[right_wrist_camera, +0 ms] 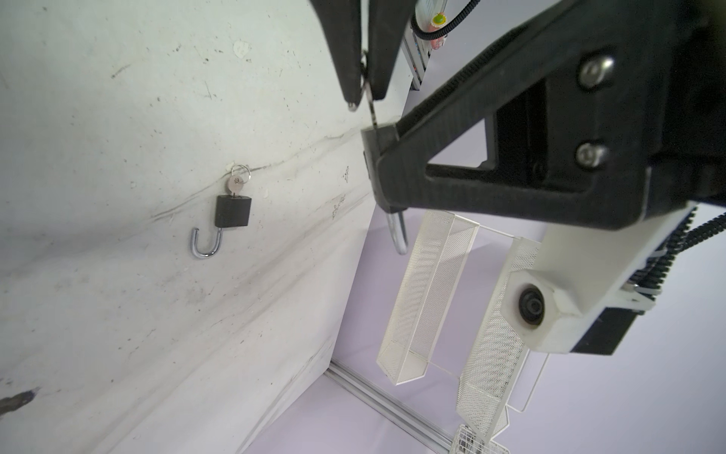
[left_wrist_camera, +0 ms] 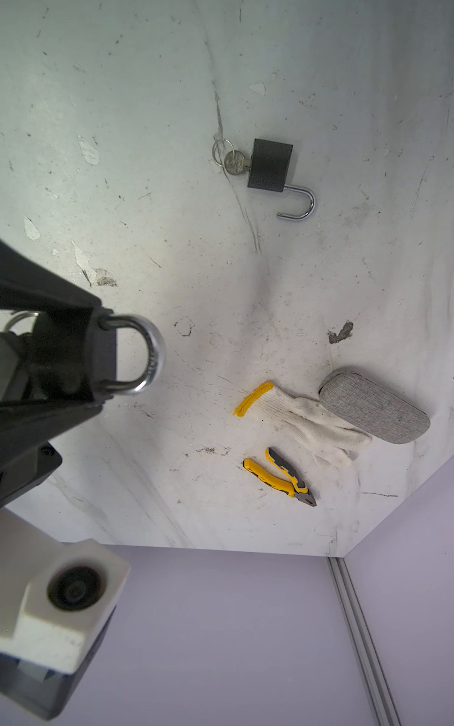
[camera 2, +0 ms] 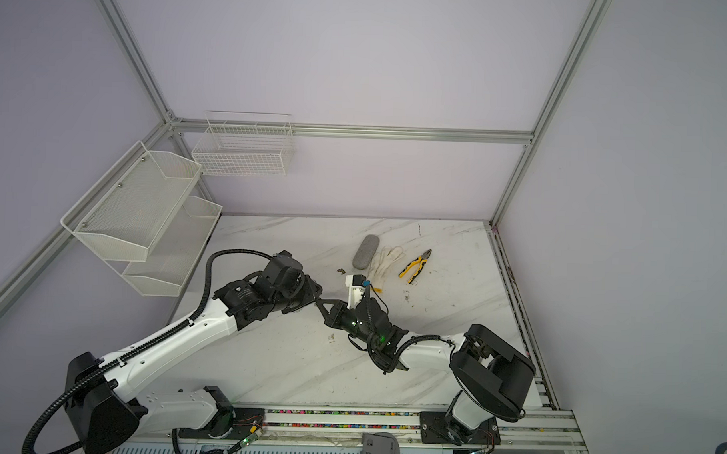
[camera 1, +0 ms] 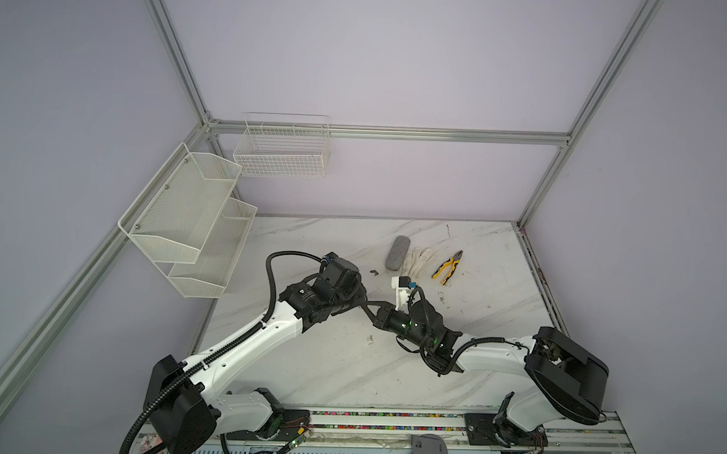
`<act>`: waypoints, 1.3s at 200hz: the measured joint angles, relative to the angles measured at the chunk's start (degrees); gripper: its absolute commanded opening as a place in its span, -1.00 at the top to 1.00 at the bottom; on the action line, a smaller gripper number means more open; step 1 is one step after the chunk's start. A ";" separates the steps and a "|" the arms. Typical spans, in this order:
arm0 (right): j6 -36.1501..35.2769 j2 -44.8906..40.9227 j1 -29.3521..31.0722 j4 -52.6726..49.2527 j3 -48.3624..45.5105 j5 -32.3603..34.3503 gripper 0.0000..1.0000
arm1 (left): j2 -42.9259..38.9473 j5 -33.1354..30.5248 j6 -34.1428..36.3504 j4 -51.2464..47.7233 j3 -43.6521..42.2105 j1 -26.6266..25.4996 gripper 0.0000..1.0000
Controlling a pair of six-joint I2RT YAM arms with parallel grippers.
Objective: Unlock with the key
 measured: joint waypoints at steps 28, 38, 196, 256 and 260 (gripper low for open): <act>2.56 1.38 -0.11 4.20 0.00 -2.67 1.00 | -3.08 -0.28 -0.81 1.03 -1.97 0.31 1.00; 3.37 2.08 -0.20 5.62 0.00 -3.72 1.00 | -3.82 -0.39 -0.92 1.01 -2.43 0.50 1.00; 13.27 2.64 -2.36 11.76 0.00 -9.77 1.00 | -11.34 2.14 -3.30 13.90 -11.17 1.81 1.00; 12.98 2.62 -2.54 11.23 0.22 -9.94 1.00 | -11.56 2.43 -3.13 14.60 -11.54 2.14 1.00; 12.61 2.62 -2.54 10.88 0.37 -9.97 1.00 | -11.56 2.29 -2.95 14.45 -11.54 2.14 1.00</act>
